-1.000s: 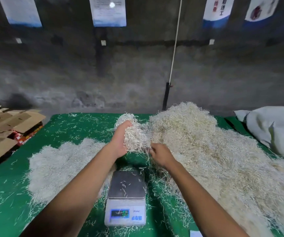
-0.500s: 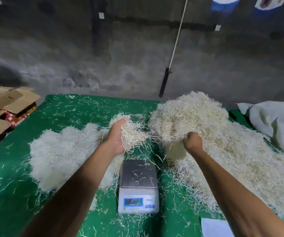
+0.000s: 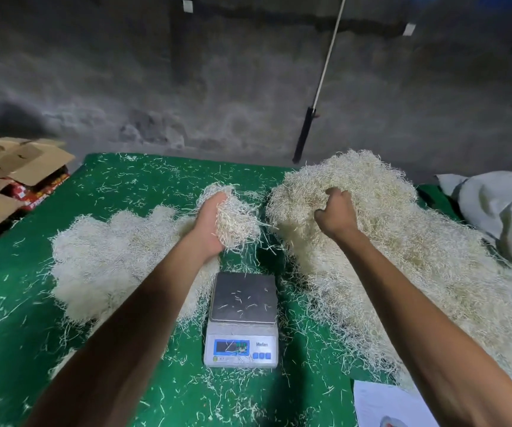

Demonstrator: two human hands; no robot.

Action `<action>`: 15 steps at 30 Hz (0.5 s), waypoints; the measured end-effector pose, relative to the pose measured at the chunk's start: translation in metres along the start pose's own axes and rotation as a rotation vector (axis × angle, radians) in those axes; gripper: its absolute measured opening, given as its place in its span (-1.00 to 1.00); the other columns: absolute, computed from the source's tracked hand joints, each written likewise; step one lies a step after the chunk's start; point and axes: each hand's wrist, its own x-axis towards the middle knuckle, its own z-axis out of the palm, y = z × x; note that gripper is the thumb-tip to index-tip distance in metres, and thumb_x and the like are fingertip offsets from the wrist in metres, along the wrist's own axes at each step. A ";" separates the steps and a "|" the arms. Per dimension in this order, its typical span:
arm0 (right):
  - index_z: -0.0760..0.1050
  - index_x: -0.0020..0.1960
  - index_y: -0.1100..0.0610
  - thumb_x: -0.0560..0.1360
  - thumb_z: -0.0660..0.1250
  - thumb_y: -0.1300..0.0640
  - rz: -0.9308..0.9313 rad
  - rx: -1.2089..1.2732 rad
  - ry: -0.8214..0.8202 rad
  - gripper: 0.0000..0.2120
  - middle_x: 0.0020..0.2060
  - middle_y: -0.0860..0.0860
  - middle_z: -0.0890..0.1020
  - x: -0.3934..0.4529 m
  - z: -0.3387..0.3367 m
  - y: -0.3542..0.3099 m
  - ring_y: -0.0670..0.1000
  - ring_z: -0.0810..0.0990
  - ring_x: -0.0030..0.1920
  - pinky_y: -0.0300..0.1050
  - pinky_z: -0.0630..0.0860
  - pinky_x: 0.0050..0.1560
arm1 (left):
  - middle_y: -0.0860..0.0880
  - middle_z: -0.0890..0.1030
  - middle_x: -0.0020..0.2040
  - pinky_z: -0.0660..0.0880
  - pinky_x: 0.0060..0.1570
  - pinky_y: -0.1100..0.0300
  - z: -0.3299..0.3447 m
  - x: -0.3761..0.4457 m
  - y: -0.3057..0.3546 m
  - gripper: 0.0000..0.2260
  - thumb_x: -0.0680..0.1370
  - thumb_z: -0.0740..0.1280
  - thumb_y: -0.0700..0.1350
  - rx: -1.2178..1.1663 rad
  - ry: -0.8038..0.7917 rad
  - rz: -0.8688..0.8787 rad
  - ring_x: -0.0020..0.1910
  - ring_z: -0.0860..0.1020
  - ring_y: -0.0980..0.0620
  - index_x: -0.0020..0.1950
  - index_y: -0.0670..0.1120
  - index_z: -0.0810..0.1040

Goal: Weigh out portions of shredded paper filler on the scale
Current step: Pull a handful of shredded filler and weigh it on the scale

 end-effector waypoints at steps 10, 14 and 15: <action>0.47 0.38 0.02 0.57 -0.01 -0.47 0.124 0.862 -0.747 -0.30 0.13 0.06 0.65 -0.077 0.044 -0.071 0.08 0.68 0.11 0.22 0.63 0.13 | -0.20 0.37 0.54 0.22 0.50 -0.23 0.037 -0.011 -0.023 -0.25 0.59 -0.01 0.45 0.280 -0.171 0.140 0.51 0.36 -0.17 0.59 -0.04 0.28; 0.26 0.55 0.21 0.68 0.26 0.01 0.121 0.645 -0.473 -0.48 -0.32 0.02 0.52 -0.065 0.057 -0.061 -0.17 0.41 -0.54 -0.21 0.46 -0.53 | -0.12 0.18 0.62 0.41 0.36 -0.24 0.007 -0.011 -0.041 -0.31 0.59 0.08 0.42 0.329 -0.077 0.071 0.54 0.28 -0.21 0.62 0.08 0.19; 0.23 0.58 0.21 0.66 0.28 0.11 0.125 0.654 -0.437 -0.46 -0.27 0.10 0.58 -0.062 0.059 -0.056 -0.17 0.36 -0.57 -0.22 0.38 -0.56 | -0.15 0.22 0.61 0.55 0.23 -0.17 -0.002 -0.011 -0.042 -0.35 0.58 0.24 0.34 0.234 -0.100 0.025 0.49 0.34 -0.21 0.58 0.04 0.27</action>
